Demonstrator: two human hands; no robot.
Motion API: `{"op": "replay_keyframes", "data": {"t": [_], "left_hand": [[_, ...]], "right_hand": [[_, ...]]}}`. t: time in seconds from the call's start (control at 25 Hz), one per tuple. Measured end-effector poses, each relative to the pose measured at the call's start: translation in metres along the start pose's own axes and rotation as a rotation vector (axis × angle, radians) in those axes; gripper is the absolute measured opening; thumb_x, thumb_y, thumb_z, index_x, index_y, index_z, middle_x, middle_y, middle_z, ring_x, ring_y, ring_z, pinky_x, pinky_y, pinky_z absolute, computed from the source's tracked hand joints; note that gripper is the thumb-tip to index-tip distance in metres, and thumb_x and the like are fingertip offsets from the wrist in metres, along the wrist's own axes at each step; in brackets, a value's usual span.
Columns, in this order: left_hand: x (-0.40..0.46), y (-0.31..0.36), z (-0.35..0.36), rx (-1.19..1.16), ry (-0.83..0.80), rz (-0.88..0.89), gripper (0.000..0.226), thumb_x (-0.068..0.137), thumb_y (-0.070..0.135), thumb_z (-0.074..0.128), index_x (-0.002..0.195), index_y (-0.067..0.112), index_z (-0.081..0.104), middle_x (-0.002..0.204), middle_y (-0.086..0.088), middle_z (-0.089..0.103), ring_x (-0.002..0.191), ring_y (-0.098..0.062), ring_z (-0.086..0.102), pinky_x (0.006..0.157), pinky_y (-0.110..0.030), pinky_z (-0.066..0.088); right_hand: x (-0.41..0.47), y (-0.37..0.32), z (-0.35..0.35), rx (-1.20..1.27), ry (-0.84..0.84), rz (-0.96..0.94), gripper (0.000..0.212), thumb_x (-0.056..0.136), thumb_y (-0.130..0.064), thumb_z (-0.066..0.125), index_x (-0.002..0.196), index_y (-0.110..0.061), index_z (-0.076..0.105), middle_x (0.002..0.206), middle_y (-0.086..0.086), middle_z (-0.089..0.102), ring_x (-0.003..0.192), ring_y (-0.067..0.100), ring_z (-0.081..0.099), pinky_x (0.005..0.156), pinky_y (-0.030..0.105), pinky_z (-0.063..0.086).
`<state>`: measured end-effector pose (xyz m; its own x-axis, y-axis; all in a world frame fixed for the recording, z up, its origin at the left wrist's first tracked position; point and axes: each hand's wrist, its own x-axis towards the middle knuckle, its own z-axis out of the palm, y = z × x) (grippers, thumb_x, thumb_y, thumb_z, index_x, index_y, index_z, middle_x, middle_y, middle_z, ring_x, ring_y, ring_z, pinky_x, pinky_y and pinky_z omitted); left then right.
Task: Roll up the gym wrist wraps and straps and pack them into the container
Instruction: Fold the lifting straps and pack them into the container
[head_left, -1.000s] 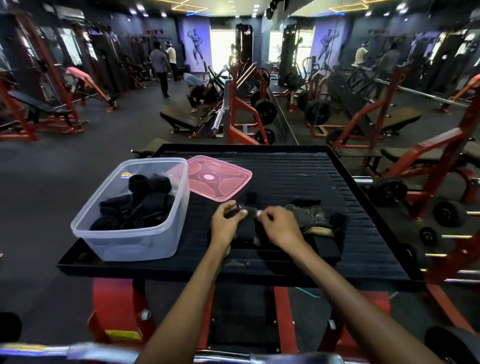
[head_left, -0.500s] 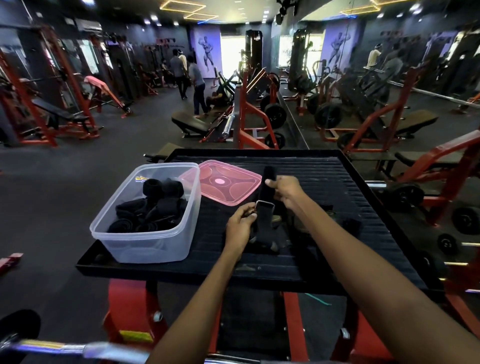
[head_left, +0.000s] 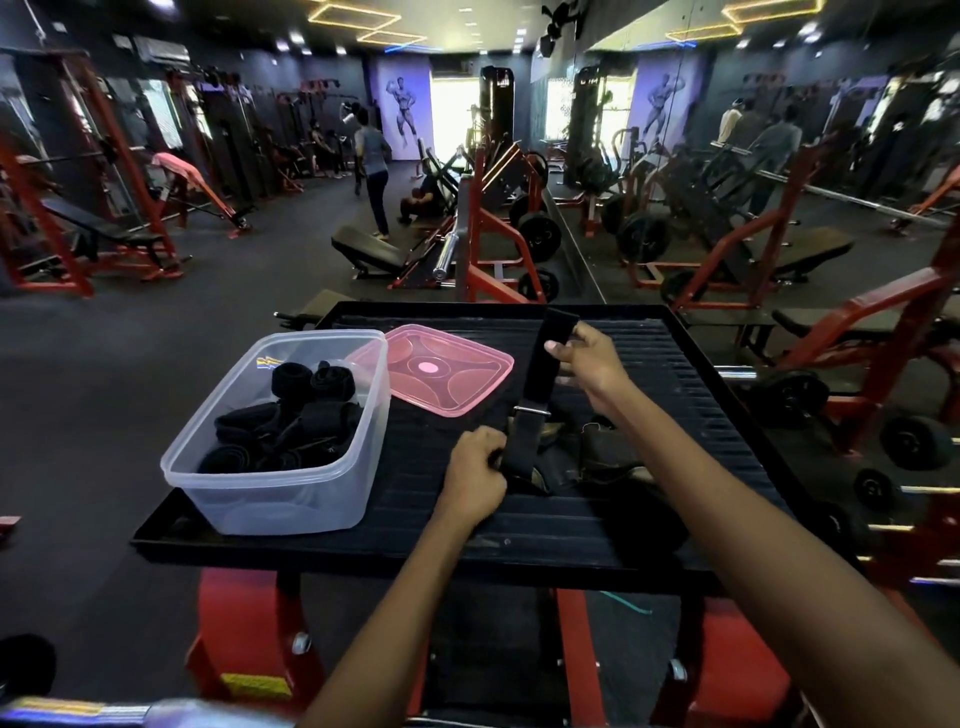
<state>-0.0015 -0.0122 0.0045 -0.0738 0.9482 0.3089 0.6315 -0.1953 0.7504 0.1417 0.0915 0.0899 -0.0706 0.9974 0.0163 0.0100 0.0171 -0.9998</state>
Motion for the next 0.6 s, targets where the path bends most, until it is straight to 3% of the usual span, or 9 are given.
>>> {"op": "replay_keyframes", "data": {"t": [0.08,0.16,0.28,0.4,0.48,0.6], "left_hand": [[-0.004,0.001,-0.002,-0.046,-0.186,0.020,0.043,0.067,-0.012,0.053,0.105,0.006,0.065,0.101,-0.003,0.064,0.095,-0.015,0.056,0.075,-0.013,0.039],[-0.002,-0.003,-0.002,-0.058,-0.220,-0.011,0.042,0.069,0.002,0.070,0.109,0.015,0.062,0.103,0.001,0.065,0.097,-0.013,0.059,0.083,-0.018,0.044],[0.004,-0.006,0.001,0.050,-0.134,0.001,0.036,0.068,0.027,0.079,0.100,0.016,0.064,0.091,-0.004,0.063,0.088,-0.019,0.059,0.081,-0.031,0.046],[0.005,0.001,0.004,0.093,0.000,0.030,0.034,0.067,0.043,0.078,0.078,0.014,0.062,0.071,0.000,0.051,0.068,-0.014,0.049,0.063,-0.024,0.039],[0.004,0.004,0.005,0.014,0.069,-0.021,0.043,0.068,0.046,0.076,0.059,0.015,0.047,0.058,0.005,0.042,0.055,-0.008,0.039,0.052,-0.020,0.031],[0.009,-0.002,0.003,-0.220,0.198,-0.193,0.051,0.072,0.043,0.075,0.052,0.014,0.038,0.047,0.007,0.037,0.046,-0.005,0.030,0.050,-0.024,0.030]], "right_hand": [[0.000,0.005,-0.001,-0.032,0.028,0.012,0.018,0.091,-0.002,0.055,0.103,-0.016,0.056,0.101,0.007,0.062,0.085,0.023,0.062,0.070,0.035,0.052],[-0.002,0.002,-0.002,-0.052,0.047,-0.003,0.020,0.091,-0.001,0.055,0.104,-0.016,0.057,0.103,0.009,0.063,0.089,0.027,0.063,0.069,0.037,0.054],[-0.006,-0.016,-0.001,-0.066,0.122,-0.140,0.023,0.089,0.000,0.057,0.104,-0.018,0.058,0.102,0.007,0.066,0.092,0.024,0.064,0.061,0.030,0.055],[-0.011,-0.029,0.005,-0.116,0.175,-0.262,0.023,0.088,0.000,0.059,0.104,-0.017,0.060,0.100,0.005,0.066,0.091,0.021,0.065,0.064,0.030,0.057],[-0.019,-0.029,0.010,-0.142,0.124,-0.286,0.025,0.087,0.001,0.059,0.107,-0.014,0.061,0.097,0.006,0.067,0.090,0.021,0.066,0.066,0.033,0.058],[-0.034,-0.021,0.017,-0.109,-0.015,-0.285,0.027,0.085,0.005,0.059,0.100,-0.017,0.058,0.090,0.005,0.067,0.084,0.021,0.066,0.060,0.030,0.058]]}}
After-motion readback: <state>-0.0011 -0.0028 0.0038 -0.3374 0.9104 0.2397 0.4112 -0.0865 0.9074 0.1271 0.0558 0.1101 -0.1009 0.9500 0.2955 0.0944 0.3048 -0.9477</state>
